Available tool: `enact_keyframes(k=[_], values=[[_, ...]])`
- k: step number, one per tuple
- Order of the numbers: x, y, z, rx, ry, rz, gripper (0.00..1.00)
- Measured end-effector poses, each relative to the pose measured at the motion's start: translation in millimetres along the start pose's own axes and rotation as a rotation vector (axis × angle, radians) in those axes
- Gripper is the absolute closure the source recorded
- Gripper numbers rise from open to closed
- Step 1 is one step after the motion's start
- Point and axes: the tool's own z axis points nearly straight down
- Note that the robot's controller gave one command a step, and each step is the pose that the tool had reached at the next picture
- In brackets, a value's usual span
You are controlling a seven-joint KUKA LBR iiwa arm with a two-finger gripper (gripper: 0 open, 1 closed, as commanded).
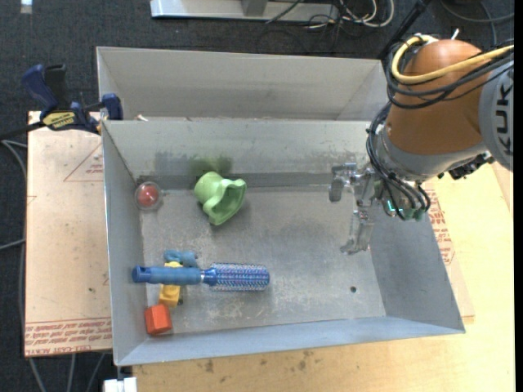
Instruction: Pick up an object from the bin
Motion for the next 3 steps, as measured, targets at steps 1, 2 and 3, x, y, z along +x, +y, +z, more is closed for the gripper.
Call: enact_keyframes(k=[1, 2, 3], values=[[21.5, 64.1, 116.4, -0.002, 0.002, -0.012, 0.0], [-12.2, 81.5, 165.2, 0.0, -0.007, -0.162, 0.0], [13.2, 81.8, 105.3, 0.003, -0.012, -0.573, 0.0]])
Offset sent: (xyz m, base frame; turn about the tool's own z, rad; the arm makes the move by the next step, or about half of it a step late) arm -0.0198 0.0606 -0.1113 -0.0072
